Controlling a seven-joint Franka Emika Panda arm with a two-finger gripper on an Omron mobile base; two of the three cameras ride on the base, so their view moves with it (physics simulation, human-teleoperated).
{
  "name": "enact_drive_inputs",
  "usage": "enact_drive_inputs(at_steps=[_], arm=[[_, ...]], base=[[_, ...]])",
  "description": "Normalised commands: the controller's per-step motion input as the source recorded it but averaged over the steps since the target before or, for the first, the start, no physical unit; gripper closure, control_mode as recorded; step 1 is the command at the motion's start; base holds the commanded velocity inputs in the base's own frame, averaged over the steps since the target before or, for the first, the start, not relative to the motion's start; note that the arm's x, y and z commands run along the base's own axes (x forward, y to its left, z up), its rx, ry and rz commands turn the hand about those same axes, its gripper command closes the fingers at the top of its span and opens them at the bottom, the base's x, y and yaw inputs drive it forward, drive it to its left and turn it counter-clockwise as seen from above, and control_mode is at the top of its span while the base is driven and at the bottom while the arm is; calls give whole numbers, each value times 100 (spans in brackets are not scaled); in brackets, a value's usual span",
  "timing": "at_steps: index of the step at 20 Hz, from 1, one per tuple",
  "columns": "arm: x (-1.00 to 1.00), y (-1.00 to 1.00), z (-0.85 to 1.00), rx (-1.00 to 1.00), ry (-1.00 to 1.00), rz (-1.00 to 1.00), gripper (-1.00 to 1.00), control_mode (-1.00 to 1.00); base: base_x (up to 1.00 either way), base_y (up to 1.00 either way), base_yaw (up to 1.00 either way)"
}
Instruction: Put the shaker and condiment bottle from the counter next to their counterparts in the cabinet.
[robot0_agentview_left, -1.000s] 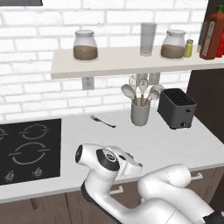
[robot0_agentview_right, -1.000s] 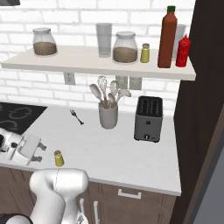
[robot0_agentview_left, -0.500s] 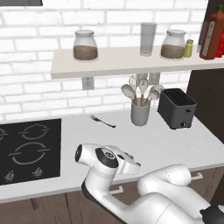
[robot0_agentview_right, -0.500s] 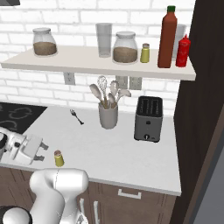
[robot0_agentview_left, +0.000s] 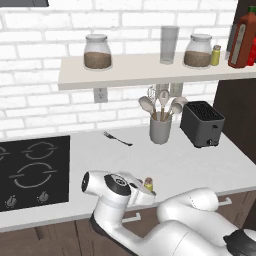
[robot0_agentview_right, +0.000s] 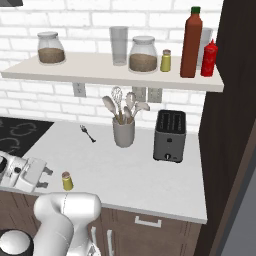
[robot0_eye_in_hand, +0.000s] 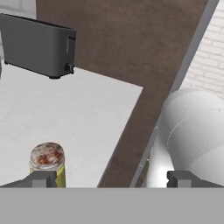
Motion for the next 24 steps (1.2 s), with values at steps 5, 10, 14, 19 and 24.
enact_drive_inputs(at_steps=[5, 10, 14, 19, 24], arm=[[44, 9, -21, 2, 0, 0, -100, -100], [44, 12, -27, 1, 1, 0, -100, -100], [0, 0, 0, 0, 0, 0, -100, -100], [17, 0, -20, 0, 1, 0, -100, -100], [23, 1, -31, 0, 1, 0, -100, -100]], base=[[0, 0, 0], [0, 0, 0], [0, 0, 0], [0, 0, 0], [0, 0, 0]])
